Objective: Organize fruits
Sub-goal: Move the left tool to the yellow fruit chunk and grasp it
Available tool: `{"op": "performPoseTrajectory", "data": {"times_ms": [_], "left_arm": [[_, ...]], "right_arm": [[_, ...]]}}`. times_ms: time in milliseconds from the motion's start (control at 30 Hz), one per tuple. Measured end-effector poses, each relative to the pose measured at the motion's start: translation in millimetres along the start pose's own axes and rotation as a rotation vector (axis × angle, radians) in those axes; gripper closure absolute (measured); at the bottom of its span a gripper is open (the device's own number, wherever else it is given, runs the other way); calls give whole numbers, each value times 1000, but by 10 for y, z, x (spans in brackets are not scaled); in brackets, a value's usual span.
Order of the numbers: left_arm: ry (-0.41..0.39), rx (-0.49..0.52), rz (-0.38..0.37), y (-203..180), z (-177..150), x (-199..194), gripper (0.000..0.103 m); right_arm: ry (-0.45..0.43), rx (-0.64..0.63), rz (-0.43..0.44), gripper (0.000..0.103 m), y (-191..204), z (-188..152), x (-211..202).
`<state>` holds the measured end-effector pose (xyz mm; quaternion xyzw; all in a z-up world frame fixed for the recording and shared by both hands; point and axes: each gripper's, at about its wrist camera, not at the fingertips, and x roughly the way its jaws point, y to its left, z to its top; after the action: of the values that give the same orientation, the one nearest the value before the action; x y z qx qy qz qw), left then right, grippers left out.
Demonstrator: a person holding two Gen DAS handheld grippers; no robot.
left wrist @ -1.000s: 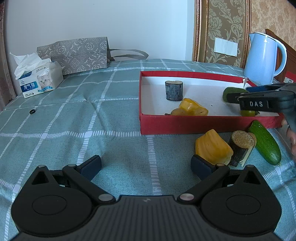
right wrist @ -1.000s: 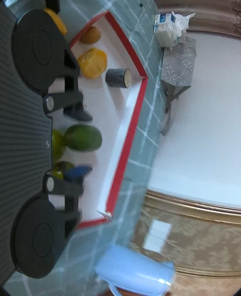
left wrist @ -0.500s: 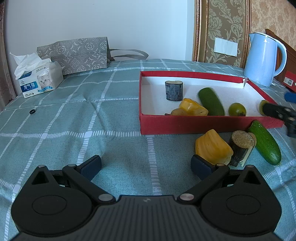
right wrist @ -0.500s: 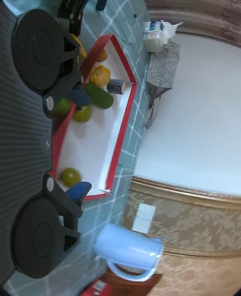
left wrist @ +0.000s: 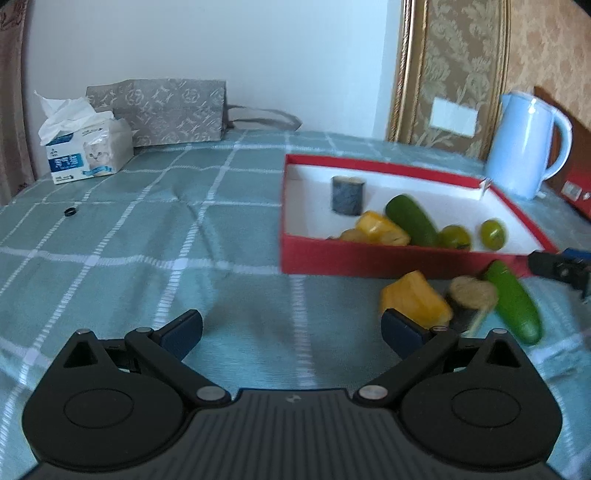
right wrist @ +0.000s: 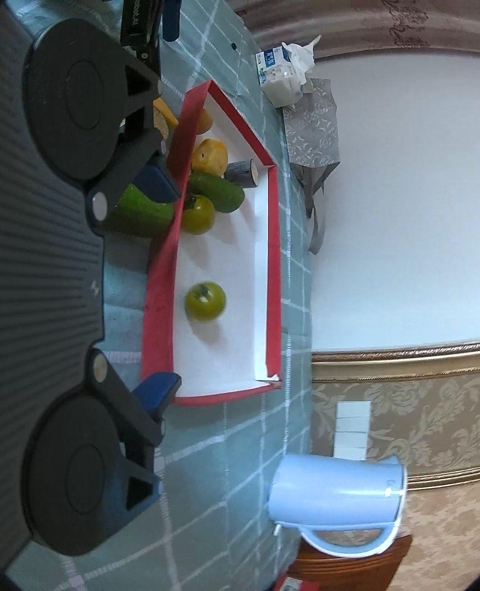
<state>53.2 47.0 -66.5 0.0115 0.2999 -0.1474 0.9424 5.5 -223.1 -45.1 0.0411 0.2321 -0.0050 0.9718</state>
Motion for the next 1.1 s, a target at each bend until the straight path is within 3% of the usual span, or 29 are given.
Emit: {"op": "performPoseTrajectory", "data": {"times_ms": [167,667,867,1100], "left_arm": [[-57,1,-42,-153,5,-78,0],[-20,32,-47,-350,-35,-6,0],[10,-22,-64,-344,-12,44,0],[-4,-4,-19,-345,-46,-36,0]], "right_arm": [[13,1,21,5,11,6,0],[7,-15,34,0,61,5,-41],[7,-20,30,0,71,3,-44],[-6,-52,7,0,109,4,-62]]}}
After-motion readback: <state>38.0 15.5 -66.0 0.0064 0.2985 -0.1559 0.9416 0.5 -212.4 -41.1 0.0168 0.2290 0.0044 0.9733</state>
